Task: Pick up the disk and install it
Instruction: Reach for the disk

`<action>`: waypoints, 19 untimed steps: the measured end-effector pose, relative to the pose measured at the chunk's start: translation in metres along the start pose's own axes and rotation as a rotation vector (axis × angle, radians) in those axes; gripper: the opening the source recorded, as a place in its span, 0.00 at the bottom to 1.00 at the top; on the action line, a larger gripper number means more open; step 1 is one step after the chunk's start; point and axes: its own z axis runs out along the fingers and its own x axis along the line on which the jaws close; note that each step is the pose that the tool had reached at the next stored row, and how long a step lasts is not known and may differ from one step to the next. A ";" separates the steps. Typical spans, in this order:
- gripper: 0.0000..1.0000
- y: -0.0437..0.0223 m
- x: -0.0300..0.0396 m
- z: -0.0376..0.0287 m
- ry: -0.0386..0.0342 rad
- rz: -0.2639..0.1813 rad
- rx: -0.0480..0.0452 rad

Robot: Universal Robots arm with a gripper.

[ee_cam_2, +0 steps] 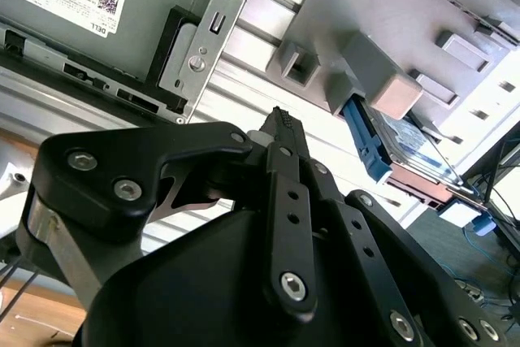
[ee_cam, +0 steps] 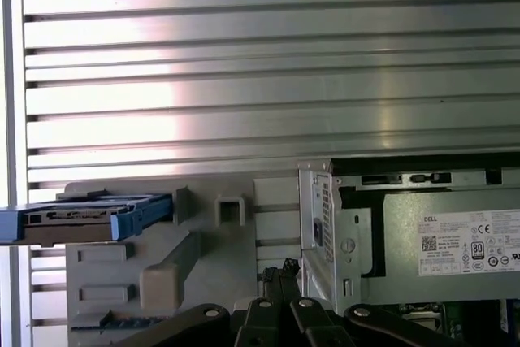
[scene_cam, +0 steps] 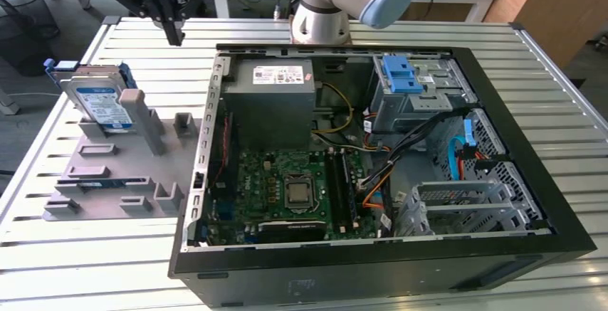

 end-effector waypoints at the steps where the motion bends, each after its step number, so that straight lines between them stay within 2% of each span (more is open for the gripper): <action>1: 0.11 0.0001 0.0004 0.0000 0.0002 -0.004 -0.0001; 9: 0.11 0.0017 0.0066 0.0003 0.0004 -0.009 -0.0002; 19: 0.11 0.0046 0.0178 0.0009 0.0002 -0.007 -0.0001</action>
